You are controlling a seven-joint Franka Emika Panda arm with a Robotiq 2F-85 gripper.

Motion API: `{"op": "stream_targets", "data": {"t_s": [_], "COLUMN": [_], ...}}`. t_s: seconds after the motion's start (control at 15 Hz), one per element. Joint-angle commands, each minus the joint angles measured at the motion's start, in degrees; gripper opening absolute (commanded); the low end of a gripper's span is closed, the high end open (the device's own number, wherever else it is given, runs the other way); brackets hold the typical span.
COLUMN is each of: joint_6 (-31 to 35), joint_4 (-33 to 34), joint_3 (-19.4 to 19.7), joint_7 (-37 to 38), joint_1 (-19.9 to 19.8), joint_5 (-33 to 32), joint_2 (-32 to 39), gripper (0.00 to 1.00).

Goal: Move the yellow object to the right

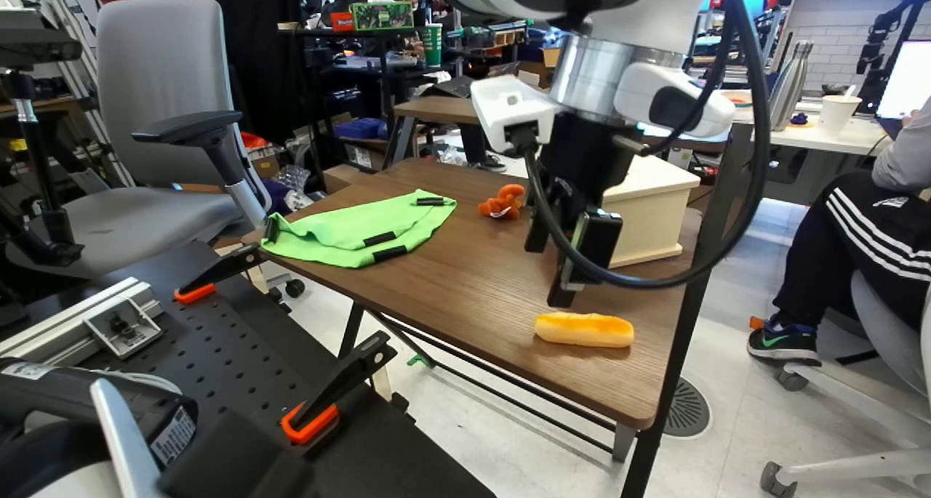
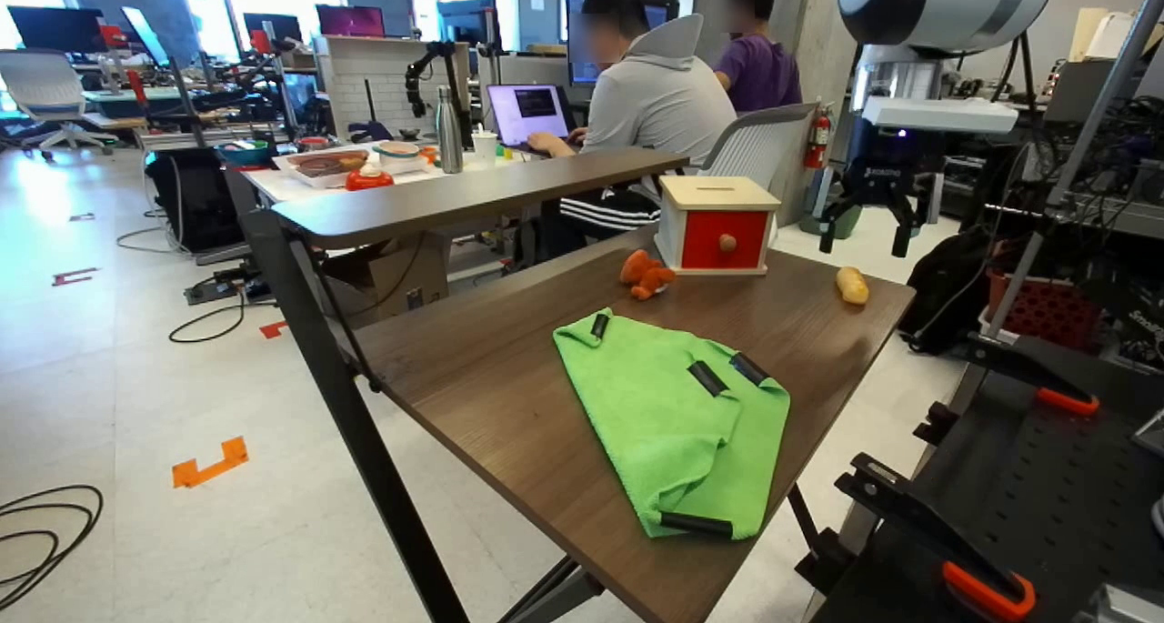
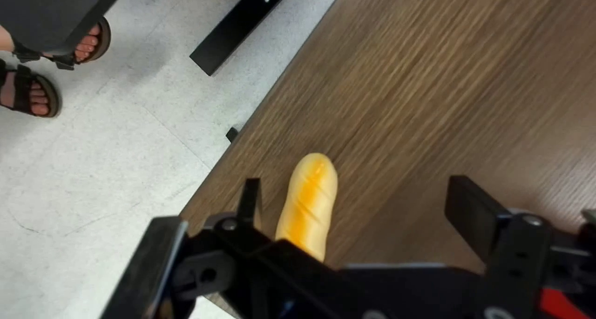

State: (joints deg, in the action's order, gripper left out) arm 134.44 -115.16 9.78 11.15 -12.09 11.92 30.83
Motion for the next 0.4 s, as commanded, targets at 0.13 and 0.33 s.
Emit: {"op": "stream_targets", "data": {"t_s": [0.13,0.33], "joint_6": [-0.3,-0.3], "joint_4": [-15.3,-10.8], "joint_3": [-0.1,-0.4], "joint_7": [-3.3,-1.8], "joint_1": [4.9,4.1], "joint_5": [-8.2,-6.1], "joint_2": [-19.9,-14.9], "gripper": [1.0,1.0]}}
